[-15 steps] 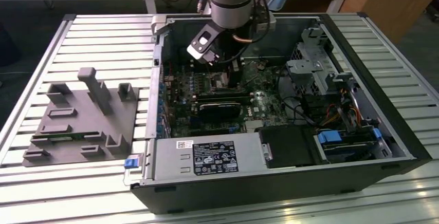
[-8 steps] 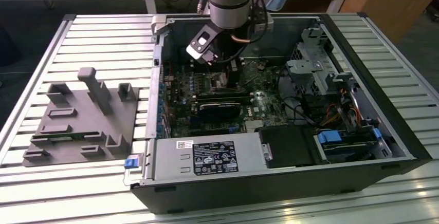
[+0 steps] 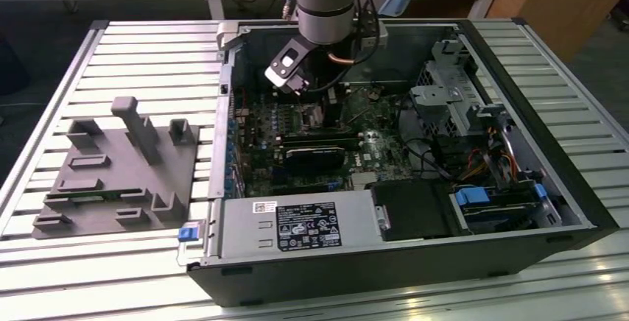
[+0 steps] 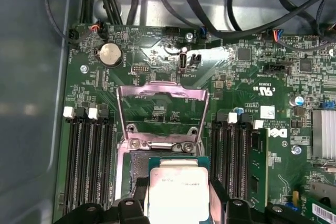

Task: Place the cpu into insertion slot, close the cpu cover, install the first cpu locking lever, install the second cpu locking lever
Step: 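Place the cpu into insertion slot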

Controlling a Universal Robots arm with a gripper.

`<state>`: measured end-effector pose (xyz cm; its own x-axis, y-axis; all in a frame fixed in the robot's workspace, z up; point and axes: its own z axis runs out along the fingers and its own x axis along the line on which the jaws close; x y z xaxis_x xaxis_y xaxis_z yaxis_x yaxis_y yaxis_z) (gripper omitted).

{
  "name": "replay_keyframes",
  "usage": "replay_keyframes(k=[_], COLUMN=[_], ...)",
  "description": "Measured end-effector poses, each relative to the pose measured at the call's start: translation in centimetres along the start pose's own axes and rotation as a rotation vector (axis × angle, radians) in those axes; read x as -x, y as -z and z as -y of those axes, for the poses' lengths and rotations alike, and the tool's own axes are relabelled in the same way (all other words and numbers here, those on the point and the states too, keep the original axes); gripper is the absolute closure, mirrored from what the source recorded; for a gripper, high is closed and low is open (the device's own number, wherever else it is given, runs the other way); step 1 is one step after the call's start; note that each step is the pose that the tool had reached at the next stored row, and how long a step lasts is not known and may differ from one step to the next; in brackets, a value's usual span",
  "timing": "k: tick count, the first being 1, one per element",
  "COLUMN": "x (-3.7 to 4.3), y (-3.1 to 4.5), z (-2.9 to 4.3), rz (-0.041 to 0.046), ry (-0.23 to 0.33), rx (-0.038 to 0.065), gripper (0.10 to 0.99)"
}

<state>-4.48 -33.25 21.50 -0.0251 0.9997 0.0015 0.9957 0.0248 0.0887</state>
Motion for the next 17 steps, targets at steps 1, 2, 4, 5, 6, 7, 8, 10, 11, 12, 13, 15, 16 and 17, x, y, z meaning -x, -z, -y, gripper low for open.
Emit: replay_keyframes(k=[1, 2, 4, 5, 6, 7, 8, 10, 11, 12, 13, 15, 16, 17], x=[-0.01, -0.02, -0.09, -0.16, -0.23, -0.29, -0.35, -0.49, -0.58, -0.69, -0.79, -0.99, -1.09, -1.14], y=[-0.06, -0.11, -0.22, -0.28, -0.34, -0.41, -0.49, -0.66, -0.73, -0.8, -0.86, -0.98, -1.04, -1.1], z=[0.02, 0.05, 0.15, 0.2, 0.24, 0.26, 0.27, 0.28, 0.28, 0.29, 0.29, 0.29, 0.3, 0.3], rz=[0.0006, 0.0014, 0.0026, 0.0028, 0.0028, 0.0028, 0.0029, 0.0032, 0.0033, 0.0033, 0.0034, 0.0036, 0.0036, 0.0036], ry=[-0.008, -0.016, -0.028, -0.03, -0.032, -0.032, -0.033, -0.035, -0.036, -0.037, -0.038, -0.04, -0.041, -0.042], rx=[0.0, 0.0, 0.0, 0.0, 0.0, 0.0, 0.0, 0.0, 0.0, 0.0, 0.0, 0.0, 0.0, 0.0], gripper=[0.549, 0.549, 0.549, 0.549, 0.549, 0.549, 0.549, 0.549, 0.549, 0.549, 0.549, 0.549, 0.549, 0.549])
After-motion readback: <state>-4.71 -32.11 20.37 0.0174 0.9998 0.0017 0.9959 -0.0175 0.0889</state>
